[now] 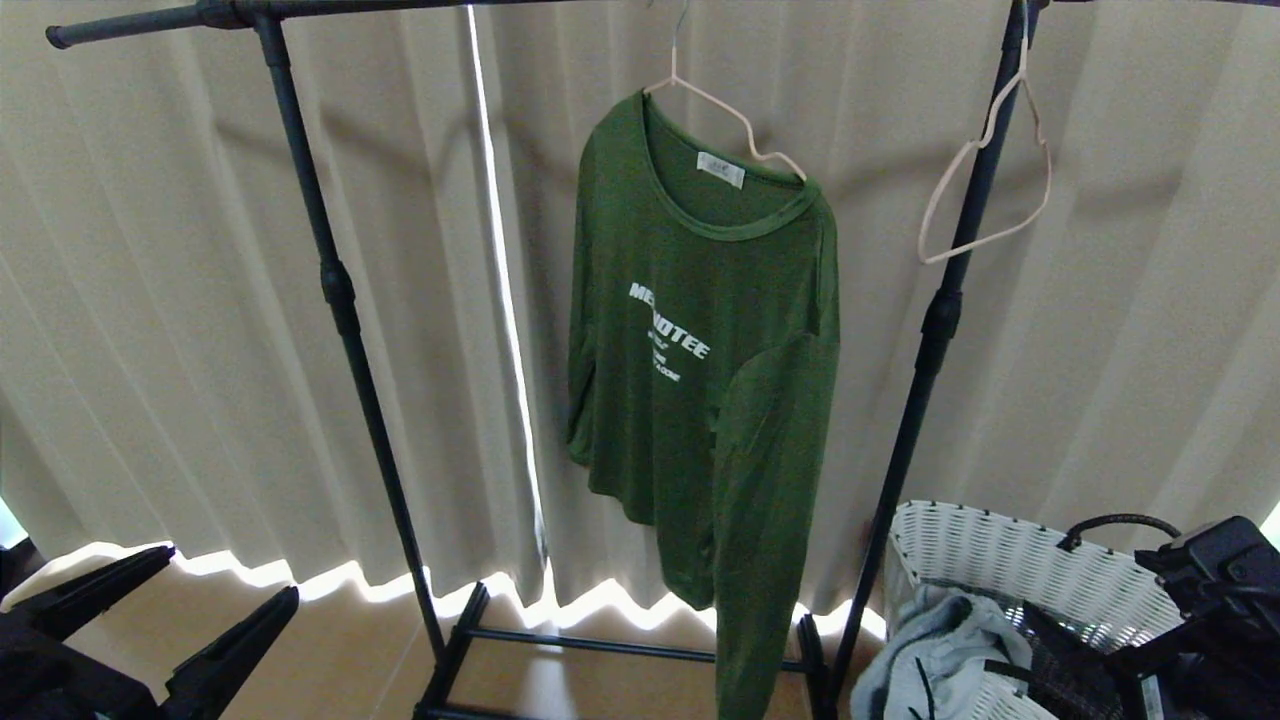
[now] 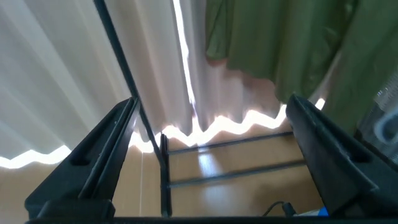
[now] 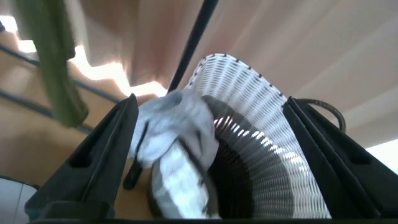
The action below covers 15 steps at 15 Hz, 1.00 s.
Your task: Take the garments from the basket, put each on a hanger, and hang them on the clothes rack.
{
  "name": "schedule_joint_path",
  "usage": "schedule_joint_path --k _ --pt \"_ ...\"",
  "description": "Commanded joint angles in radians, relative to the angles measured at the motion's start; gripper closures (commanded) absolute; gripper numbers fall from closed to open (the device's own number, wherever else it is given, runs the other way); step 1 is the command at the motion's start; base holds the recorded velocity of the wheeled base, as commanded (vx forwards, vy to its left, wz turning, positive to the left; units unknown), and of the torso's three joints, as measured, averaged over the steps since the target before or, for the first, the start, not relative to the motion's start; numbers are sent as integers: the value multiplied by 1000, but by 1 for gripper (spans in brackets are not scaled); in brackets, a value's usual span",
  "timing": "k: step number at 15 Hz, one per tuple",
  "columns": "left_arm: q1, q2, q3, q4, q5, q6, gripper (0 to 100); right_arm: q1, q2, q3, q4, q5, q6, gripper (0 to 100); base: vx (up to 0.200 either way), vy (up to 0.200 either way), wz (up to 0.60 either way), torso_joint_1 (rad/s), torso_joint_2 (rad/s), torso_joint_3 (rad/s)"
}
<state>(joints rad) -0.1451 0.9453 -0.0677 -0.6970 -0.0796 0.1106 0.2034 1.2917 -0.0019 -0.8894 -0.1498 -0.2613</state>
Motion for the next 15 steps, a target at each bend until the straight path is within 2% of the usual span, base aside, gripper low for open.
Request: schedule_joint_path --k 1,6,7,9,12,13,15 --pt "-1 0 -1 -1 0 1 0 1 -3 2 0 1 -1 0 0 0 0 0 0 0" --pt "25 -20 -3 -2 0 3 0 -10 -37 2 49 -5 -12 0 0 0 0 0 0 0" --pt "42 -25 -6 -2 0 4 0 -12 -52 2 52 -7 -76 0 0 0 0 0 0 0" --pt "71 -39 -15 -2 0 3 0 -15 -66 2 73 -5 -141 0 0 0 0 0 0 0" --pt "82 -48 -20 -2 -2 3 0 -62 -51 -52 184 -2 -170 0 0 0 0 0 0 0" --pt "82 -48 -20 -2 -2 4 0 -88 -37 -138 357 4 -170 0 0 0 0 0 0 0" --pt "82 -48 -20 -2 -2 4 0 -88 -34 -280 635 22 -165 0 0 0 0 0 0 0"
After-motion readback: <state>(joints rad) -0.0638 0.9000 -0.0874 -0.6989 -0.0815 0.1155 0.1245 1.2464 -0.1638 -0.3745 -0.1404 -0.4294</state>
